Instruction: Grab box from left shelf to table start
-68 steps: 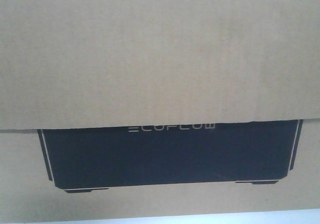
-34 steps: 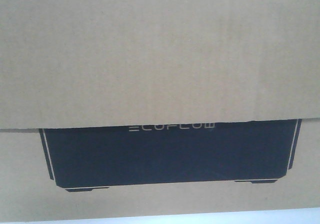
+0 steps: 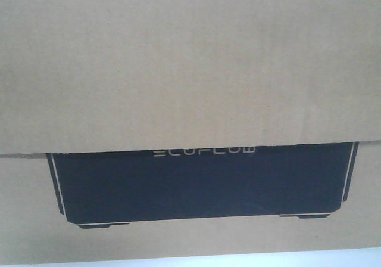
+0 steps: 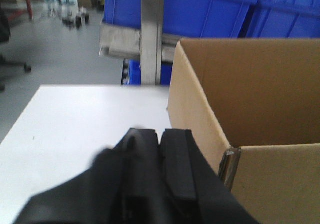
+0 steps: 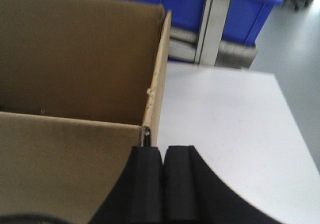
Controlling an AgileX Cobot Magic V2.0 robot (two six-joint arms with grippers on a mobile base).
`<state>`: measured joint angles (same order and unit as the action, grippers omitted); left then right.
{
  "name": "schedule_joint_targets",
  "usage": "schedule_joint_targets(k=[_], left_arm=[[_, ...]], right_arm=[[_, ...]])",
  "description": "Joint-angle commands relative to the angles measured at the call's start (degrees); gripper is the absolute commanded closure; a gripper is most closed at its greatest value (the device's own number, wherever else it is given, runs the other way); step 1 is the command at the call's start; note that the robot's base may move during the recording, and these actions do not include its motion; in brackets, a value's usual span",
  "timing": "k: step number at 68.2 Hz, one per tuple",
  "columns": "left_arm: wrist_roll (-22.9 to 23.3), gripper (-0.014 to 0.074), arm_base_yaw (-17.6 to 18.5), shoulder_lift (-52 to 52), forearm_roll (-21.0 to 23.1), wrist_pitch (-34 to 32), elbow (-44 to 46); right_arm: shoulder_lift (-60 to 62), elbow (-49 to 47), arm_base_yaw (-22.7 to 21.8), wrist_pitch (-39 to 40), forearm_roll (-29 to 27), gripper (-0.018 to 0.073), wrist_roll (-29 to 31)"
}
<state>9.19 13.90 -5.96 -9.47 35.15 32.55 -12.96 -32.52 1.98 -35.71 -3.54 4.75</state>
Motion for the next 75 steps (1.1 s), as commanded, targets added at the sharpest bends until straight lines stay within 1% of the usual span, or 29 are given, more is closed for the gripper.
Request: schedule_joint_targets(k=[1,6,11,16,51,58,62,70,72,75], left_arm=[[-0.05,0.0696,0.28,2.07,-0.92,-9.69,-1.58],[-0.05,0.0696,0.28,3.46,-0.92,-11.59,-3.19],[-0.05,0.0696,0.28,3.88,-0.92,-11.84,-3.81],[-0.05,0.0696,0.28,3.88,-0.18,-11.29,-3.81],[-0.05,0.0696,0.28,3.88,-0.22,-11.31,-3.81],[-0.05,0.0696,0.28,3.88,-0.22,-12.00,-5.02],[-0.05,0.0696,0.07,3.88,1.23,-12.24,-6.32],[-0.20,0.0696,-3.18,4.37,6.39,-13.67,-9.26],[-0.94,0.0696,-4.41,4.64,8.07,-14.29,-10.11],[-3.91,0.0696,-6.03,5.32,10.27,-15.78,-12.04]], right_arm=[[2.88,1.05,-0.33,9.68,0.34,0.0502,0.15],[4.88,2.42,-0.33,11.56,0.34,0.0502,0.15],[5.69,3.13,-0.33,12.88,0.34,0.0502,0.15],[5.69,3.13,-0.33,12.96,0.34,0.0502,0.15],[5.69,3.13,-0.33,12.66,0.34,0.0502,0.15],[5.69,3.13,-0.33,12.66,0.34,0.0502,0.15],[5.69,3.13,-0.33,12.66,0.34,0.0502,0.15],[5.69,3.13,-0.33,12.66,0.34,0.0502,0.15],[5.69,3.13,-0.33,12.66,0.34,0.0502,0.15],[5.69,3.13,-0.33,12.66,0.34,0.0502,0.15]])
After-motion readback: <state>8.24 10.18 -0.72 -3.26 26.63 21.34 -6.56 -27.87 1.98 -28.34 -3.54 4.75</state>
